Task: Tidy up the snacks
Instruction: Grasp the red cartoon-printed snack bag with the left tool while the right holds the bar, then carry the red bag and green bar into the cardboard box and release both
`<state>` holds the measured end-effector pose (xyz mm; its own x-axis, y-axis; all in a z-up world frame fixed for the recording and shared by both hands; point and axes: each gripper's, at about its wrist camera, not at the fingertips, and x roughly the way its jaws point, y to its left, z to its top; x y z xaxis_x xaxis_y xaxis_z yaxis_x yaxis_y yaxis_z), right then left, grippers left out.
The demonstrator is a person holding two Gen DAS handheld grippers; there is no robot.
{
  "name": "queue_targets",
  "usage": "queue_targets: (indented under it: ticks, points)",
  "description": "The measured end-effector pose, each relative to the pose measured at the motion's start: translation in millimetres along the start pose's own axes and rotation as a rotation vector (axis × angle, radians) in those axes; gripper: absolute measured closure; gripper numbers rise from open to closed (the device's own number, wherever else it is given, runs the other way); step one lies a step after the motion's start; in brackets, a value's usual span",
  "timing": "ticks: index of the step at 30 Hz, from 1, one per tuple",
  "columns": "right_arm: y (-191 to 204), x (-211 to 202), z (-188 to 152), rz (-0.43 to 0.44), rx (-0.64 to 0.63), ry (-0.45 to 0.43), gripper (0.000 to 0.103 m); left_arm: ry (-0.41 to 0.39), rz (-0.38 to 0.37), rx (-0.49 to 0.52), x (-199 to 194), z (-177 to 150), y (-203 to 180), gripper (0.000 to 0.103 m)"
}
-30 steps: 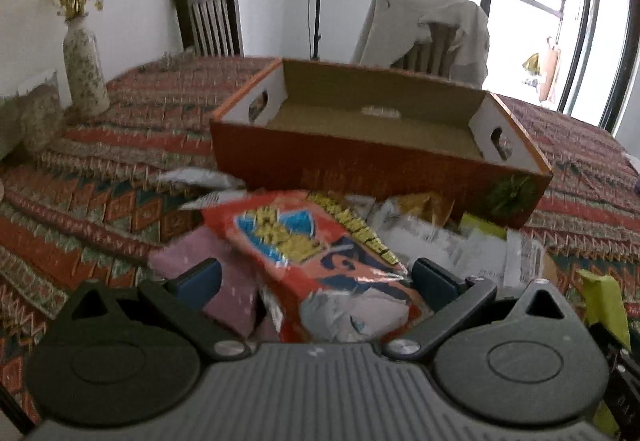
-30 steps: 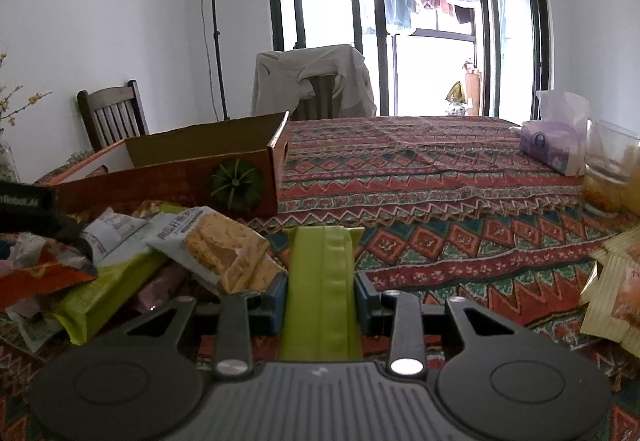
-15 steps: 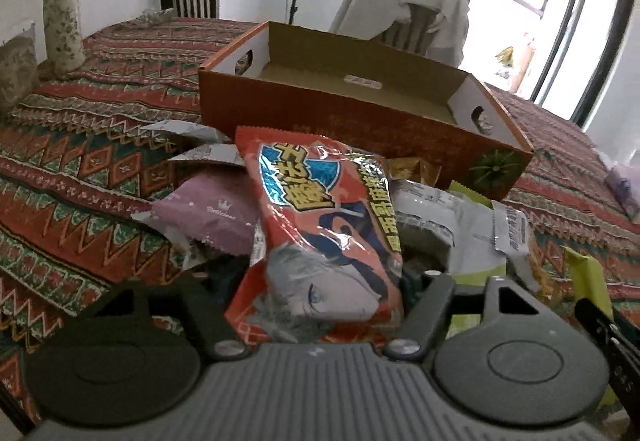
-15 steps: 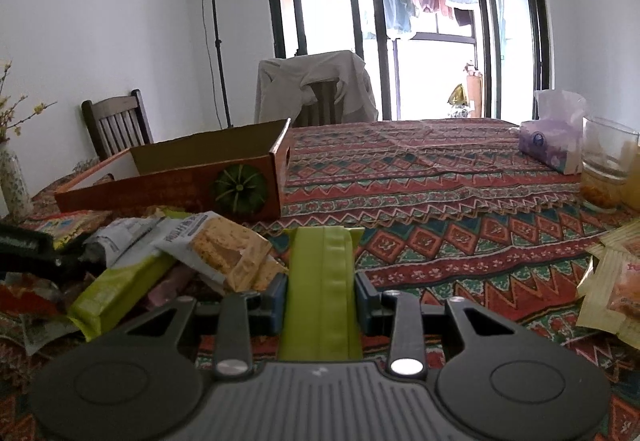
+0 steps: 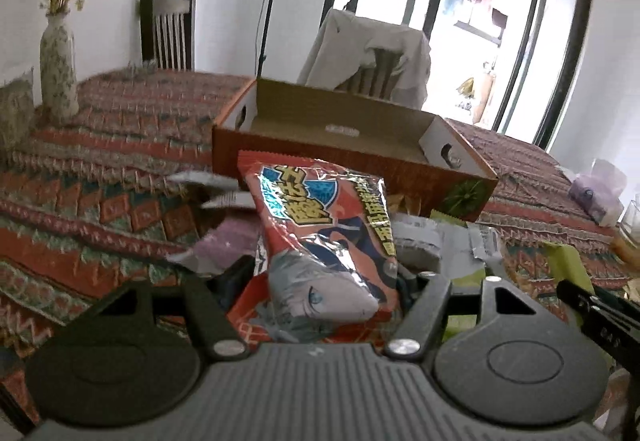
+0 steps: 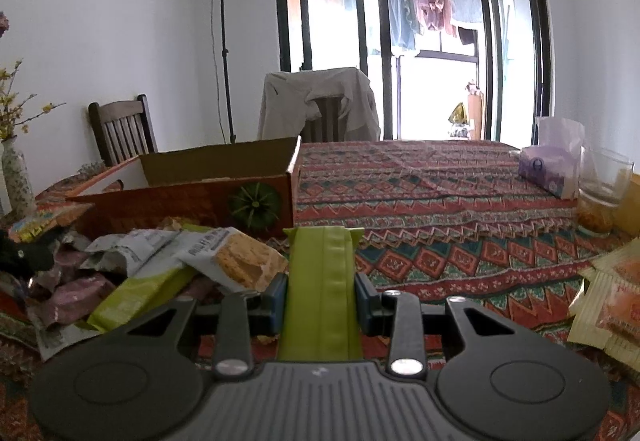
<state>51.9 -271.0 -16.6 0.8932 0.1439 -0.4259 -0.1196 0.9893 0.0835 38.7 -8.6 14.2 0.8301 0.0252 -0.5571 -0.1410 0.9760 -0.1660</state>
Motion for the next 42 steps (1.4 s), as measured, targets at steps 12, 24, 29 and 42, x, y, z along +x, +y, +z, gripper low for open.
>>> queue_targets:
  ticks: [12, 24, 29, 42]
  points:
    - [14.1, 3.7, 32.8, 0.005, -0.023, -0.072, 0.069, -0.088, -0.032, 0.037, -6.7, 23.3, 4.9, 0.034]
    - [39.3, 49.5, 111.8, 0.065, -0.017, -0.157, 0.069, -0.138, -0.048, 0.01, 27.6, 89.4, 5.1, 0.035]
    - [54.9, 80.8, 145.6, 0.097, -0.011, -0.162, 0.069, -0.16, -0.048, -0.007, 47.8, 122.8, 0.5, 0.035]
    - [75.9, 188.9, 181.3, 0.12, 0.034, -0.087, 0.069, -0.181, 0.05, -0.11, 133.5, 176.2, 2.9, 0.035]
